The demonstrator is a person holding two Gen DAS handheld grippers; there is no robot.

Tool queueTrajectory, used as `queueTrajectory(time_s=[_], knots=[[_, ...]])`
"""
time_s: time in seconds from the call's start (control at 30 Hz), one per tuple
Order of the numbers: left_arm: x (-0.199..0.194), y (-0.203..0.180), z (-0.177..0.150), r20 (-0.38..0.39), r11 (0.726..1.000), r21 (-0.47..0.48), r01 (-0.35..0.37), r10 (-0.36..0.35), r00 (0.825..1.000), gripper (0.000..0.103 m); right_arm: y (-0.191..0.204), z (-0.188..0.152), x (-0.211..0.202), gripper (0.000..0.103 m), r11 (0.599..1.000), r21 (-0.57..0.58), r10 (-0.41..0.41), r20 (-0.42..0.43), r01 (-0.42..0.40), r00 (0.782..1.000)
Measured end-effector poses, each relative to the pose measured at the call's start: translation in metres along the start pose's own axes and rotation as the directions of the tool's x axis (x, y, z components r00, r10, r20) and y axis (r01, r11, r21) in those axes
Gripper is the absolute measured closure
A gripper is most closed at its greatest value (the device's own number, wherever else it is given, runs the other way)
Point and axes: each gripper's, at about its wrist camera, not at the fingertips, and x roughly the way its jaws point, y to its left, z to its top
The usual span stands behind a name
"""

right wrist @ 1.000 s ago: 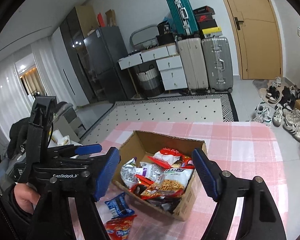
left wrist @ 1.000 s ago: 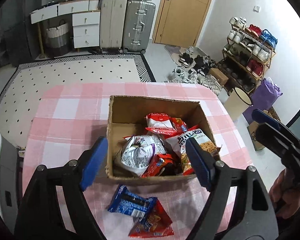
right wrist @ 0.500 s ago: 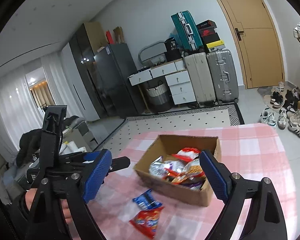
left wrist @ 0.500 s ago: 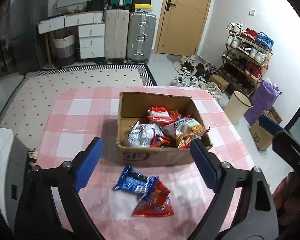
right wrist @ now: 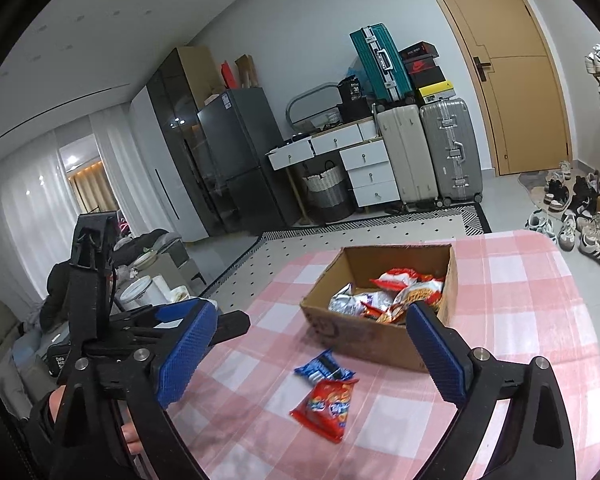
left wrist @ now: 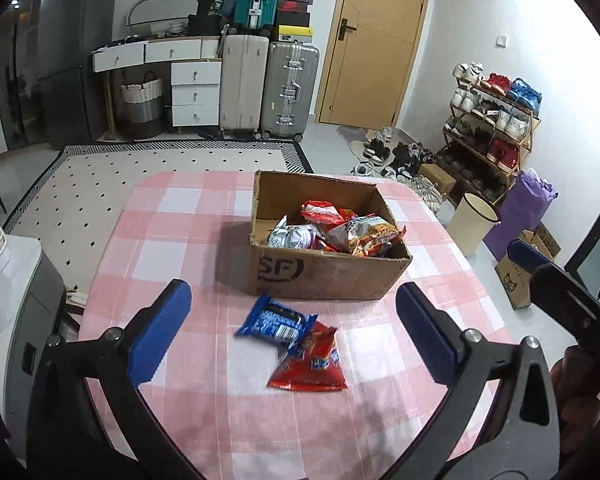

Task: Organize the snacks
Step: 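Move the right gripper to the red chip bag and close on it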

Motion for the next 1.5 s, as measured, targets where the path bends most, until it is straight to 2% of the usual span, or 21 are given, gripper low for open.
queueTrajectory(time_s=[0.37, 0.57, 0.7, 0.9, 1.2, 1.5], knots=[[-0.03, 0.027, -0.042, 0.018, 0.999, -0.043, -0.02, 0.021, 1.0, 0.001, 0.013, -0.032, -0.009, 0.004, 0.999, -0.002, -0.035, -0.041, 0.035, 0.999], [-0.036, 0.041, -0.071, 0.004, 0.997, -0.069, -0.016, 0.016, 1.0, 0.001, 0.016, -0.056, -0.003, 0.004, 0.999, -0.004, -0.044, -0.088, 0.044, 0.995], [-0.034, 0.05, -0.079, 0.008, 0.995, -0.093, -0.027, 0.028, 1.0, 0.001, 0.018, -0.069, 0.01, 0.004, 0.999, -0.002, -0.043, -0.132, 0.043, 0.99], [-0.019, 0.065, -0.089, -0.011, 0.992, -0.122, -0.023, 0.022, 1.0, 0.001, 0.015, -0.085, 0.038, 0.004, 0.999, 0.007, -0.039, -0.193, 0.042, 0.98], [0.026, 0.078, -0.109, -0.093, 0.989, -0.146, -0.023, 0.01, 0.996, 0.001, -0.001, -0.101, 0.084, 0.004, 0.999, 0.022, -0.038, -0.275, 0.046, 0.961], [0.056, 0.086, -0.116, -0.136, 0.988, -0.152, -0.022, 0.001, 0.991, 0.001, -0.016, -0.113, 0.129, 0.004, 0.999, 0.044, -0.016, -0.347, 0.033, 0.938]])
